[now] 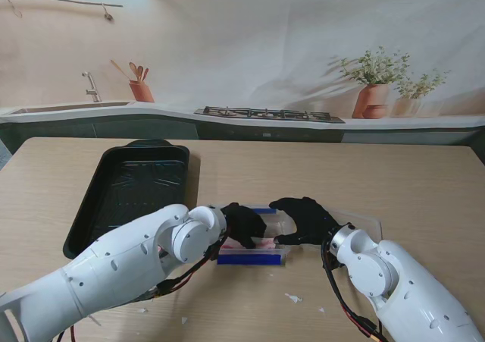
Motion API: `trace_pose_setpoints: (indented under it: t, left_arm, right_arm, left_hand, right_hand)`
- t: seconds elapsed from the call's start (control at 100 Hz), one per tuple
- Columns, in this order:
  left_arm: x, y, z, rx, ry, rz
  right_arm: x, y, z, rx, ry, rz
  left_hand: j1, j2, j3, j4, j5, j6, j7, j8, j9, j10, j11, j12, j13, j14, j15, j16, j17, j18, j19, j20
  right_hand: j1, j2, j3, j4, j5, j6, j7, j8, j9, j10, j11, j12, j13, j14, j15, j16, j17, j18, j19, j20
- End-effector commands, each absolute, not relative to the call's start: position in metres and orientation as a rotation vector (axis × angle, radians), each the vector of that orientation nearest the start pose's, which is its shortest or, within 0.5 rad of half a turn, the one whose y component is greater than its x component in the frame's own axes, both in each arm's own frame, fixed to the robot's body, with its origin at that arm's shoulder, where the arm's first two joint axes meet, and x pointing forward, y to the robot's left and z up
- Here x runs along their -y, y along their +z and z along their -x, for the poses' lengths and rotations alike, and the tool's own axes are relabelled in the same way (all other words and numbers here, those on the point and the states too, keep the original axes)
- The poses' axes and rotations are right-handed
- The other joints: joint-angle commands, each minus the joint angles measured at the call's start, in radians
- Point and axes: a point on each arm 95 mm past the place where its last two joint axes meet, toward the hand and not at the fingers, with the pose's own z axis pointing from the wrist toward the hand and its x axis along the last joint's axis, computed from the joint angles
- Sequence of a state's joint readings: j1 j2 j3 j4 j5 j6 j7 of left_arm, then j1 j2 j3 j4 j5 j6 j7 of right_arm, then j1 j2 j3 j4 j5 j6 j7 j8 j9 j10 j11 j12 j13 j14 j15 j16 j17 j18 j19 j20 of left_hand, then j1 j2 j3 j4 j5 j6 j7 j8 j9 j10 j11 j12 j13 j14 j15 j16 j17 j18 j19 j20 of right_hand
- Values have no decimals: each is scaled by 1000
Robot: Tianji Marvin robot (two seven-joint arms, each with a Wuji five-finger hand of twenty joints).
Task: Separate the bacon slices onto the tray
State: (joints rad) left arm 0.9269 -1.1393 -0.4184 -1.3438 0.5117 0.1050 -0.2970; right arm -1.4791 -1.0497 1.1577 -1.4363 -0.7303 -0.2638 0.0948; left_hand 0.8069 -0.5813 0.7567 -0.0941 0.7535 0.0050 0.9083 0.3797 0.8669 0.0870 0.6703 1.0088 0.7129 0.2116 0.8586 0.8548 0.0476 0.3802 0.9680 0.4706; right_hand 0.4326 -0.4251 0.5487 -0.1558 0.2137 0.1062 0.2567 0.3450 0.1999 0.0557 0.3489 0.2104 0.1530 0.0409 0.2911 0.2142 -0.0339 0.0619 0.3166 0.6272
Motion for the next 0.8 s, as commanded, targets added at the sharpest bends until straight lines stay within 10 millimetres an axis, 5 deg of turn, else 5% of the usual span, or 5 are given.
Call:
trace_pose_setpoints:
  t: [0.0, 0.48, 0.79]
  left_arm:
    - [165, -335, -439, -2188, -1423, 1250]
    - [160, -316, -439, -2153, -1456, 1120]
    - [160, -315, -438, -2163, -1464, 1077]
  right_arm:
    - [5, -363, -407, -1728, 1650, -1400]
    - [5, -363, -407, -1725, 1648, -1406]
    - [5, -363, -407, -1723, 1649, -1407]
  left_hand:
    - [50, 37, -15, -19, 42, -1, 17, 5, 11, 8, -20, 9, -23, 15, 8, 7, -67, 5, -66, -9]
    - [143, 88, -63, -26, 51, 31, -44, -24, 41, 33, -108, 12, -11, 24, -4, -9, -79, 16, -87, -23]
    - [116, 89, -39, -16, -1, 20, 32, 124, 17, 17, -81, 69, -51, 10, 2, 9, -100, 9, -105, -35]
  right_hand:
    - [-2, 2, 12, 48, -6, -7, -5, 7, -20, -8, 22, 2, -25, -40, 3, 8, -2, 1, 0, 20]
    - [0, 5, 10, 48, -6, -9, -4, 7, -20, -9, 22, 2, -25, -40, 3, 8, -3, 1, 0, 20]
    - [0, 5, 9, 48, -7, -8, -4, 6, -19, -8, 22, 2, -25, -40, 3, 8, -3, 1, 0, 20]
